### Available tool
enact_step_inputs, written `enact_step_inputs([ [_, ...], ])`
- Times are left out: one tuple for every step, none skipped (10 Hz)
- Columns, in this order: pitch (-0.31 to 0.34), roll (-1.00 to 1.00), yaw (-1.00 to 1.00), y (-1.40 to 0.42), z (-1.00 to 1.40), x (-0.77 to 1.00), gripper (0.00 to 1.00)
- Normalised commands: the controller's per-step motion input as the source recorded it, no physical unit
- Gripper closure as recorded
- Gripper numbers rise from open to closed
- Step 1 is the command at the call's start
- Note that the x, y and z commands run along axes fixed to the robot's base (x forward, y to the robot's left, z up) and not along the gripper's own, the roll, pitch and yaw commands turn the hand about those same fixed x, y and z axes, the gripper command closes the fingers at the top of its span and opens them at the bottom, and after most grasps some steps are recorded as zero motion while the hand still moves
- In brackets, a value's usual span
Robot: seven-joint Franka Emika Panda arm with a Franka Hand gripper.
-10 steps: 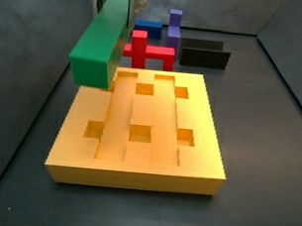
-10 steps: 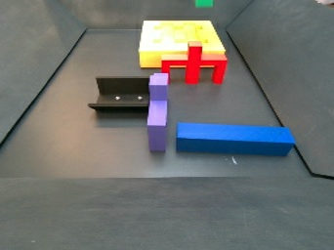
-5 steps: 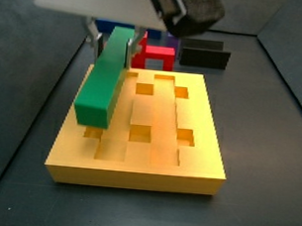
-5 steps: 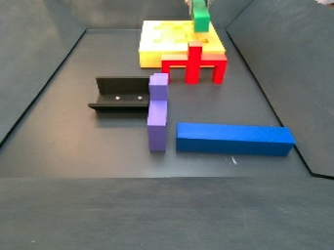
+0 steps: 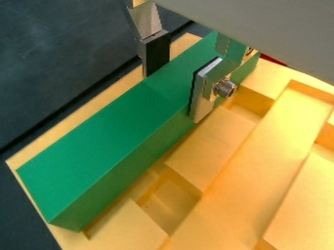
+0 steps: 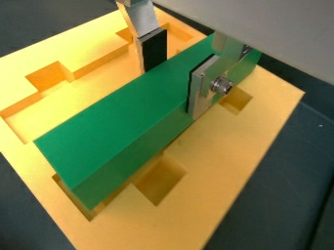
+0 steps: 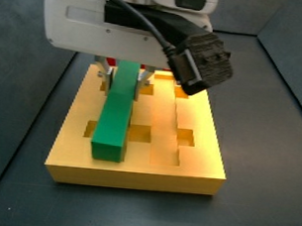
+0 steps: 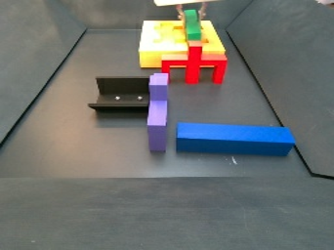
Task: Pick up the green object. Move up. Move to above the board. Insert the green object.
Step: Insert the green object.
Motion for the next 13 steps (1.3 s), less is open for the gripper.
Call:
enact_step_inputs([
  [0.107, 0.06, 0.1, 0.04, -0.41, 0.28, 1.0],
  [0.09, 0.06, 0.05, 0.16, -0.44, 0.13, 1.0],
  [0.076, 0.04, 0.0, 0.25, -0.36, -0.03, 1.0],
  [0.0, 0.06, 0.0, 0.26, -0.12, -0.17, 1.0],
  [0.0, 0.01, 0.0, 0.27, -0.1, -0.21, 1.0],
  [-0.019, 0.01, 0.0, 0.05, -0.16, -0.05, 1.0],
  [-0.044, 0.12, 0.0, -0.21, -0.31, 0.0, 1.0],
  [-0.023, 0.2, -0.01, -0.43, -0.3, 0.0, 1.0],
  [-0.02, 0.2, 0.0, -0.38, -0.27, 0.0, 1.0],
  [-0.004, 0.17, 0.0, -0.15, -0.31, 0.05, 1.0],
  [0.0, 0.15, 0.11, 0.03, -0.43, 0.38, 1.0],
  [0.0, 0.16, 0.15, 0.15, -0.44, 0.36, 1.0],
  [0.0, 0.19, 0.15, 0.15, -0.34, 0.22, 1.0],
])
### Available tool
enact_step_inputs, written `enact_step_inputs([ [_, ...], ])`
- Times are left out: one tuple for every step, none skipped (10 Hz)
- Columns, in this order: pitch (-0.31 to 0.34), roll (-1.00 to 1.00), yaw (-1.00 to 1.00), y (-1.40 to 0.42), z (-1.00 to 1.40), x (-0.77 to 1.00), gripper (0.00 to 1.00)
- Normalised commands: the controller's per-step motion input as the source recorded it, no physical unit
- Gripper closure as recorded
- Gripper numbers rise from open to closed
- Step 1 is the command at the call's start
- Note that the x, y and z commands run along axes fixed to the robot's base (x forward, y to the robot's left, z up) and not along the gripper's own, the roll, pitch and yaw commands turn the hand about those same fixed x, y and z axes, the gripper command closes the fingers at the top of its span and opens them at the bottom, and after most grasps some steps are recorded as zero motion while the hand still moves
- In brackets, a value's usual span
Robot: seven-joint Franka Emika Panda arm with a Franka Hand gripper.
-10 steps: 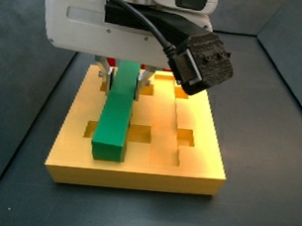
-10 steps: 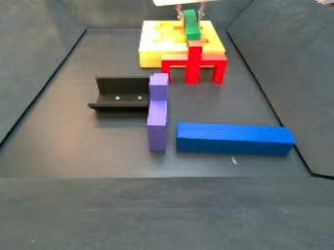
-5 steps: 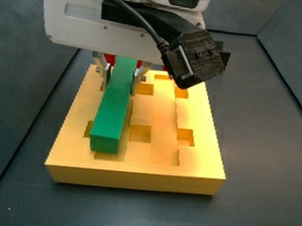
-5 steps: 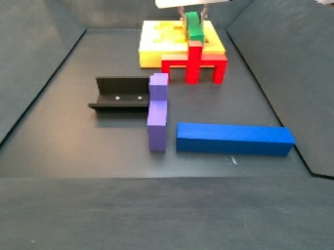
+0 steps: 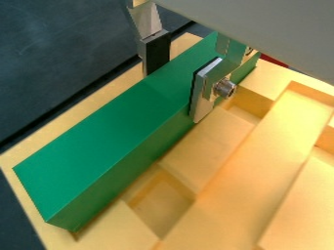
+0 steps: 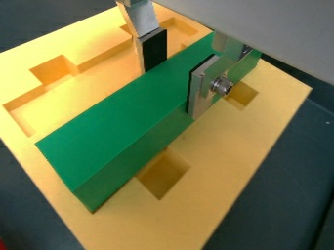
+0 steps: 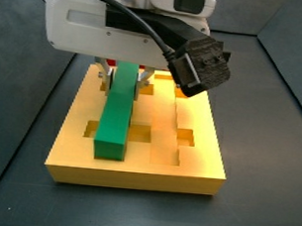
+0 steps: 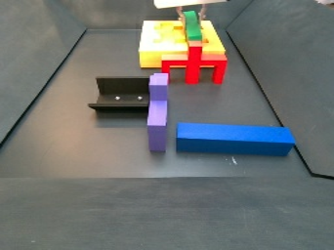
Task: Pick up the green object. Move up. Move to above the board. Insert the green object.
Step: Insert the green object.
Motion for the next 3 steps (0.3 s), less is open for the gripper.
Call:
enact_step_inputs([
  [-0.051, 0.16, 0.19, 0.13, -0.35, 0.09, 1.0],
  [-0.044, 0.11, 0.13, 0.0, -0.27, 0.05, 1.0],
  [0.0, 0.0, 0.0, 0.0, 0.0, 0.0, 1.0],
])
